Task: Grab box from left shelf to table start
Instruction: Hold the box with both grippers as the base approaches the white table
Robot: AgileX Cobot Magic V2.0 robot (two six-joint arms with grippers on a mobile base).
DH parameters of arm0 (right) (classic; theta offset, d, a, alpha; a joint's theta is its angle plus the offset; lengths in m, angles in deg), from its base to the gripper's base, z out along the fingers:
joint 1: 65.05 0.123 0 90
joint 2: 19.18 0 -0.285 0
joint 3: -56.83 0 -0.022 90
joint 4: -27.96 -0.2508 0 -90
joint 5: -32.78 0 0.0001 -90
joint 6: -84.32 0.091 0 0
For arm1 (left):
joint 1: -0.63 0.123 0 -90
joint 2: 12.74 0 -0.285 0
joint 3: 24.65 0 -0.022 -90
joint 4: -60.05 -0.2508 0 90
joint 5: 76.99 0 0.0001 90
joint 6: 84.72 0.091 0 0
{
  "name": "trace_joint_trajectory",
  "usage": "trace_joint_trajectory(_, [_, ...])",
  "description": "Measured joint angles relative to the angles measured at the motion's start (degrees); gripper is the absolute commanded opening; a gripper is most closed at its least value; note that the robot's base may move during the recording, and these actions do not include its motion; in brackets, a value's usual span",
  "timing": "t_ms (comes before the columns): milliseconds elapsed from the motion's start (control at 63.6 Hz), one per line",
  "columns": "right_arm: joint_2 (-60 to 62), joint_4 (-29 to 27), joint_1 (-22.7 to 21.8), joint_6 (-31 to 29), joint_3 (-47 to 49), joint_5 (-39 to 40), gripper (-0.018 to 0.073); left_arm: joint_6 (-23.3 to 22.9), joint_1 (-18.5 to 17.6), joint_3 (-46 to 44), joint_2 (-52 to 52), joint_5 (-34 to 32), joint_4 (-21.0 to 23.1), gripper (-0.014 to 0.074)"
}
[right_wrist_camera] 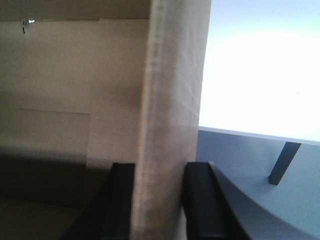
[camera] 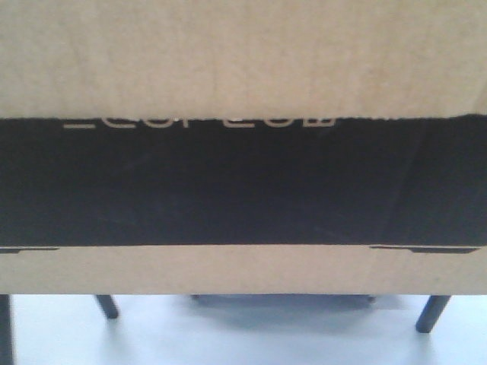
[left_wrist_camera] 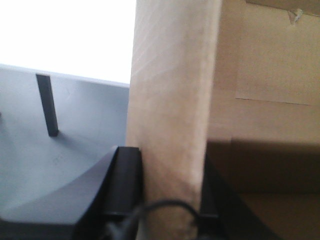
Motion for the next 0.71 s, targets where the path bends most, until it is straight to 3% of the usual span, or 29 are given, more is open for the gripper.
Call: trace_joint_trajectory(707, [0.0,0.0,0.0,0.0,0.0,0.0,0.0057,0.0,0.0,0.0,0.0,0.0,0.0,-0.0015])
